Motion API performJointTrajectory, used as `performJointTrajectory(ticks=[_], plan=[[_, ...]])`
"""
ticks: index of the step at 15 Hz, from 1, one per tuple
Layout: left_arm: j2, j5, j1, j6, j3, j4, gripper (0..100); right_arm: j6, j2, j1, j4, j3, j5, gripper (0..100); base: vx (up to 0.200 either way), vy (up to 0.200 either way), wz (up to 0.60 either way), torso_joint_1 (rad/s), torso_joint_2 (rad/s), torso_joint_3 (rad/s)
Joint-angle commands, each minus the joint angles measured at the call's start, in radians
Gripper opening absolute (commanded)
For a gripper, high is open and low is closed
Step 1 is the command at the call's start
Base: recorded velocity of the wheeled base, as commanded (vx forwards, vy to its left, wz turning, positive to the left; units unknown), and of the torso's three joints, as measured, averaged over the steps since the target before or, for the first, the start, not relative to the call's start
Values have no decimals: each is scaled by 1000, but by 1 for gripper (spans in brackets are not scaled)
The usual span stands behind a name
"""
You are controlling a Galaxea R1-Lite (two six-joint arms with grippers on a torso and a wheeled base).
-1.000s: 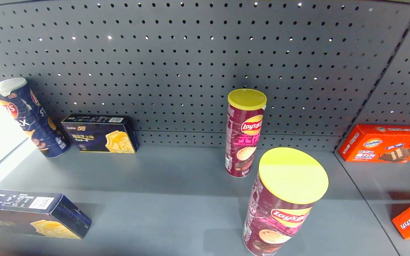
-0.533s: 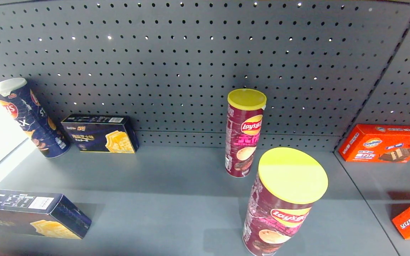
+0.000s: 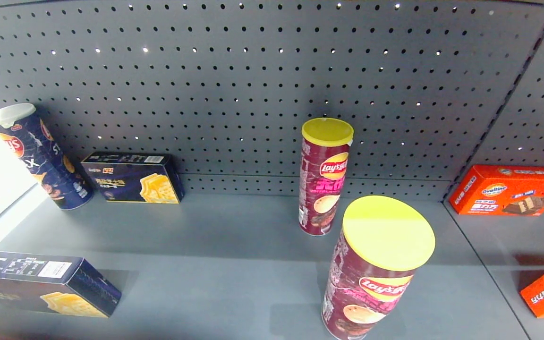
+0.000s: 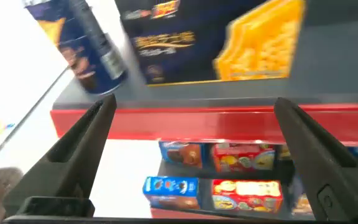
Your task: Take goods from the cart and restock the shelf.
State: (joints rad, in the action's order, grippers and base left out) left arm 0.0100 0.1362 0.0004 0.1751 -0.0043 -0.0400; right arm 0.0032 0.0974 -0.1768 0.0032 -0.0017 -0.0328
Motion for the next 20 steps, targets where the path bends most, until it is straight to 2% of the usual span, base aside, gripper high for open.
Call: performJointTrajectory(ticks=[1, 2, 3, 4, 5, 7, 8, 11, 12, 14, 20], plan=[[4, -167, 0, 6, -2, 5, 100, 0, 1, 0, 0, 0, 1, 100, 0, 0, 0, 0, 0, 0], [5, -322, 0, 6, -11, 23, 100, 0, 1, 0, 0, 0, 1, 100, 0, 0, 0, 0, 0, 0], [5, -368, 0, 6, -20, 48, 100, 0, 1, 0, 0, 0, 1, 100, 0, 0, 0, 0, 0, 0], [5, -372, 0, 7, -23, 57, 100, 0, 1, 0, 0, 0, 1, 100, 0, 0, 0, 0, 0, 0], [5, -371, 0, 7, -23, 57, 100, 0, 1, 0, 0, 0, 1, 100, 0, 0, 0, 0, 0, 0], [4, -271, 1, 12, -13, 40, 100, 0, 1, 0, 0, 0, 1, 100, 0, 0, 0, 0, 0, 0], [4, -125, 3, -46, 4, -1, 100, 0, 1, 0, 0, 0, 1, 100, 0, 0, 0, 0, 0, 0], [5, -119, 3, -66, 4, 6, 100, 0, 1, 0, 0, 0, 1, 100, 0, 0, 0, 0, 0, 0], [5, -135, -5, -80, 0, 65, 100, 0, 1, 0, 0, 0, 1, 100, 0, 0, 0, 0, 0, 0], [5, -254, -3, -88, -2, 66, 100, 0, 1, 0, 0, 0, 1, 100, 0, 0, 0, 0, 0, 0], [5, -251, -2, -86, 3, 48, 100, -3, -2, 0, 0, 0, 2, 100, 0, 0, 0, 0, 0, 0]])
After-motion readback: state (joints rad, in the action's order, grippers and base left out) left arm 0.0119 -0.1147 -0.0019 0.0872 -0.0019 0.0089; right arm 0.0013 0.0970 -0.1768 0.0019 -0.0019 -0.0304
